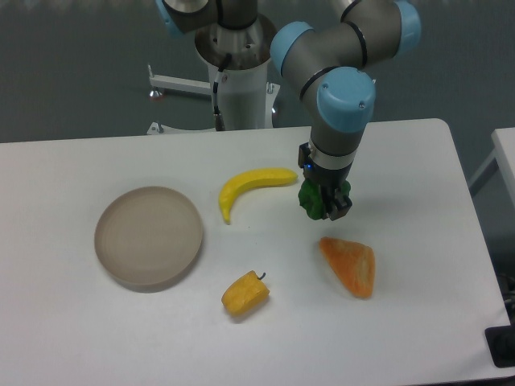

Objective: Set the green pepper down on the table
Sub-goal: 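Carry the held green pepper past the banana's tip and lower it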

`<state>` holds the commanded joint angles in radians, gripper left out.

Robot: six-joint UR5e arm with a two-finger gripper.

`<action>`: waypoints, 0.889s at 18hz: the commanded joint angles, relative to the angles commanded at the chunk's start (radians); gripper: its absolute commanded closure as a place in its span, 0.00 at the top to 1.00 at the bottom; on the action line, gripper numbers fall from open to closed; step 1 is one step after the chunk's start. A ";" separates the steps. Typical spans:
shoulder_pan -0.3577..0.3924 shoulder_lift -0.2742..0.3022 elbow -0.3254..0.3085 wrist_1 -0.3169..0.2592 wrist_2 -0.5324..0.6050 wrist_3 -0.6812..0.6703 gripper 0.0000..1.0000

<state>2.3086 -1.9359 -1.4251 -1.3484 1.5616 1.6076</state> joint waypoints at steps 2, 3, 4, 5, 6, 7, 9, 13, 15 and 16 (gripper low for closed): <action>0.000 0.000 0.000 0.000 -0.002 -0.002 0.12; 0.000 0.000 0.002 0.000 0.000 -0.003 0.12; 0.000 -0.002 0.003 -0.002 0.000 -0.006 0.12; 0.000 -0.002 0.005 -0.003 0.002 -0.006 0.12; 0.009 -0.002 0.003 -0.005 0.002 -0.006 0.12; 0.012 0.000 0.003 -0.005 0.000 -0.006 0.12; 0.017 -0.003 -0.005 -0.003 0.000 -0.006 0.12; 0.061 0.002 -0.031 -0.002 0.002 0.009 0.12; 0.092 0.002 -0.043 0.000 0.008 0.018 0.12; 0.104 0.002 -0.054 0.006 0.008 0.038 0.12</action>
<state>2.4128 -1.9343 -1.4786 -1.3423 1.5693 1.6458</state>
